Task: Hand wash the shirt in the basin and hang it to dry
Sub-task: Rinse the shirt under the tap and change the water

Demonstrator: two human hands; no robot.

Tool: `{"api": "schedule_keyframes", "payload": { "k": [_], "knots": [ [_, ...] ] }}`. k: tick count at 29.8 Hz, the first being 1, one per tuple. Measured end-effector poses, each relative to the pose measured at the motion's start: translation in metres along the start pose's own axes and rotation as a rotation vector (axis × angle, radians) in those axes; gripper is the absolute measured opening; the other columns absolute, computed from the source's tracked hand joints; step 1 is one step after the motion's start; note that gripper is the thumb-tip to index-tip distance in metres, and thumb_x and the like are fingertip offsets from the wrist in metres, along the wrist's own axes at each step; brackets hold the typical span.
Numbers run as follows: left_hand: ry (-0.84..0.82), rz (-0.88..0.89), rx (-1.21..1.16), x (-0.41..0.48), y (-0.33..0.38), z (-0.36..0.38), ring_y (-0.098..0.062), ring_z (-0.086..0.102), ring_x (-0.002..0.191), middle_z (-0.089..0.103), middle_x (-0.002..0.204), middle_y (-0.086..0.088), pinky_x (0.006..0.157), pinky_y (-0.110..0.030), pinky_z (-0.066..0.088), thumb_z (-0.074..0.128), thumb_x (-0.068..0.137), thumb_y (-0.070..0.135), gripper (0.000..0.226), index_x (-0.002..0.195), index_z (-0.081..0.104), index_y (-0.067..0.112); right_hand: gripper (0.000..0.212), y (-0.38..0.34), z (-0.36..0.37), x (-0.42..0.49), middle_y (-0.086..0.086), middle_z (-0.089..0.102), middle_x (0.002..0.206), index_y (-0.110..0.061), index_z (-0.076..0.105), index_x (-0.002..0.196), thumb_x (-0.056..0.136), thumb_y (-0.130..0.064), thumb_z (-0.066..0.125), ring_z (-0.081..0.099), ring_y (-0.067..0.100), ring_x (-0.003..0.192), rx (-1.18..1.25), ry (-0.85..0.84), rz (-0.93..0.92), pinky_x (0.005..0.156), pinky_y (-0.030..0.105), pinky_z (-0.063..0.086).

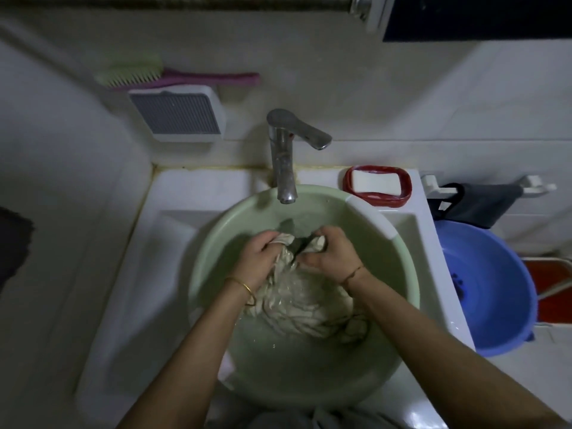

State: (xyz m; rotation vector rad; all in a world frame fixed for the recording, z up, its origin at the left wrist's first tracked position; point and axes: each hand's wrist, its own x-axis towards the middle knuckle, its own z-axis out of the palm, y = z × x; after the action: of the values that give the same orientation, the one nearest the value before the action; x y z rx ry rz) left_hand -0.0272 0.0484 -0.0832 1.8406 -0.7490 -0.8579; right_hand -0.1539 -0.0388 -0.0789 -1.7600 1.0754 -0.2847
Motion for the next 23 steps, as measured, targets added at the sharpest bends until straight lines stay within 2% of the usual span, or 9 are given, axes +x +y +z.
{"api": "schedule_keyframes", "payload": {
  "k": [2,4,7,10,12,14,16,19,23],
  "knots": [
    [-0.116,0.051,-0.115,-0.01,0.027,-0.005,-0.01,0.054,0.082,0.061,0.085,-0.003,0.075,-0.02,0.041,0.057,0.088,0.0,0.014,0.093,0.065,0.01,0.051,-0.017,-0.008,-0.018,-0.005,0.053,0.089,-0.015,0.045,0.101,0.067,-0.01,0.083,0.053,0.011,0.083,0.242,-0.082,0.002,0.073,0.021,0.047],
    [-0.168,0.164,-0.093,-0.017,0.051,-0.006,-0.003,0.053,0.074,0.058,0.079,-0.001,0.071,-0.014,0.041,0.061,0.084,0.004,0.011,0.085,0.063,0.015,0.053,-0.03,-0.011,-0.027,-0.003,0.059,0.097,-0.014,0.048,0.113,0.072,-0.018,0.08,0.058,0.012,0.089,0.192,-0.156,-0.04,0.084,0.03,0.05],
    [-0.099,0.189,-0.259,-0.023,0.072,-0.01,-0.005,0.05,0.073,0.053,0.078,-0.001,0.065,-0.008,0.041,0.063,0.071,-0.001,0.018,0.083,0.057,0.011,0.013,-0.056,-0.019,-0.038,0.006,0.069,0.094,-0.016,0.066,0.095,0.083,-0.021,0.07,0.064,0.02,0.09,0.26,-0.096,-0.05,0.093,0.042,0.05],
    [-0.019,-0.01,-0.555,-0.024,0.064,-0.017,-0.015,0.055,0.085,0.058,0.083,-0.004,0.076,-0.023,0.044,0.05,0.061,0.006,0.023,0.081,0.058,0.012,0.007,-0.081,-0.032,-0.044,0.012,0.066,0.084,-0.013,0.064,0.083,0.088,-0.016,0.062,0.064,0.026,0.078,0.71,-0.101,0.106,0.086,0.043,0.053],
    [0.084,-0.207,-0.515,-0.023,0.037,-0.017,-0.02,0.055,0.09,0.06,0.081,-0.005,0.073,-0.028,0.044,0.057,0.076,0.013,0.005,0.078,0.061,0.016,0.012,-0.101,-0.043,-0.048,0.011,0.062,0.079,-0.009,0.059,0.09,0.094,-0.019,0.053,0.062,0.023,0.068,0.974,-0.217,0.197,0.067,0.032,0.055],
    [0.109,-0.441,-0.446,-0.026,0.004,-0.013,-0.023,0.06,0.088,0.066,0.088,-0.01,0.073,-0.028,0.049,0.061,0.075,0.036,0.025,0.086,0.065,0.014,0.021,-0.123,-0.053,-0.053,0.009,0.059,0.079,-0.009,0.059,0.092,0.096,-0.026,0.047,0.059,0.021,0.069,1.104,-0.293,0.258,0.061,0.027,0.054],
    [0.091,-0.611,-0.555,-0.03,-0.02,-0.01,-0.028,0.062,0.089,0.067,0.103,-0.015,0.084,-0.039,0.052,0.062,0.064,0.049,0.057,0.105,0.067,0.01,0.027,-0.143,-0.061,-0.058,0.008,0.058,0.081,-0.009,0.059,0.093,0.096,-0.032,0.044,0.059,0.021,0.071,1.175,-0.329,0.243,0.062,0.028,0.055],
    [-0.029,-0.759,-0.77,-0.039,-0.03,-0.002,-0.03,0.062,0.098,0.068,0.107,-0.015,0.092,-0.042,0.046,0.048,0.084,0.058,0.059,0.112,0.067,0.009,0.032,-0.171,-0.072,-0.065,0.008,0.058,0.089,-0.01,0.058,0.101,0.095,-0.037,0.041,0.06,0.021,0.075,1.281,-0.367,0.176,0.067,0.03,0.056],
    [-0.151,-0.756,-0.952,-0.046,-0.026,0.008,-0.032,0.056,0.117,0.064,0.122,-0.014,0.104,-0.048,0.038,0.052,0.075,0.069,0.073,0.122,0.063,0.014,0.038,-0.188,-0.083,-0.071,0.013,0.059,0.087,-0.003,0.06,0.088,0.094,-0.037,0.043,0.056,0.026,0.083,1.441,-0.375,0.106,0.094,0.037,0.043]
  ]
}}
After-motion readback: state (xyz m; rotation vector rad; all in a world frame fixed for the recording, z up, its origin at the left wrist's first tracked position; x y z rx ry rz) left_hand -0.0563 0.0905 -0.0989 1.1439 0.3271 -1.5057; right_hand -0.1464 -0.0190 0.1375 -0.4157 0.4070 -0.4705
